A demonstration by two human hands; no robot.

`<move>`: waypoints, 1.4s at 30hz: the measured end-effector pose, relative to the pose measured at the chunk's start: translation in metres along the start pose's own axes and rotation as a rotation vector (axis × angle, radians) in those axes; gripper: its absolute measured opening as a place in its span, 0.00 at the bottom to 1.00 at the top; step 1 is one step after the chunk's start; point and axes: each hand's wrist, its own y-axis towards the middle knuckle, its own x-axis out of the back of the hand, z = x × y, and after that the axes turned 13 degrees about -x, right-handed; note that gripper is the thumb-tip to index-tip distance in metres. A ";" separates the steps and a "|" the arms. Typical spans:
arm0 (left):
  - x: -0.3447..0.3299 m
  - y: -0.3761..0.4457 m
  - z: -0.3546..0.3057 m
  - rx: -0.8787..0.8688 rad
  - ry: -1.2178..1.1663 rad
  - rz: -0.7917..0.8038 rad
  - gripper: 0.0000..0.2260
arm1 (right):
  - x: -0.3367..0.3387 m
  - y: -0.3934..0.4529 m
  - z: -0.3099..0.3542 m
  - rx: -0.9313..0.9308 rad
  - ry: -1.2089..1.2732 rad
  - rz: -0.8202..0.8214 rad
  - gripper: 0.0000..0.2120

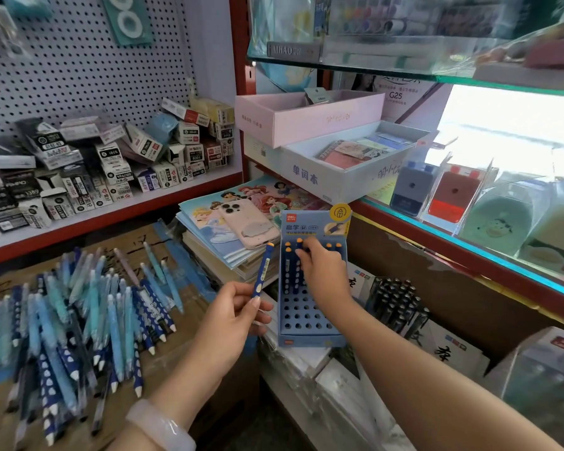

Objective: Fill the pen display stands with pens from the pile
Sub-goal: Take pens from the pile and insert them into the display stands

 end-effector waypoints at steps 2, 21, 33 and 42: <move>0.001 0.000 -0.001 0.002 -0.009 -0.005 0.06 | -0.001 0.003 0.003 0.029 -0.081 0.008 0.11; -0.002 0.003 0.003 0.002 -0.025 -0.026 0.05 | -0.005 -0.010 -0.018 -0.101 0.172 0.018 0.09; -0.025 0.000 -0.002 -0.043 0.019 0.011 0.05 | 0.048 -0.041 0.015 -0.062 0.705 0.447 0.05; 0.009 -0.003 0.022 -0.029 0.822 0.162 0.26 | 0.059 -0.010 -0.018 -0.050 0.217 0.087 0.08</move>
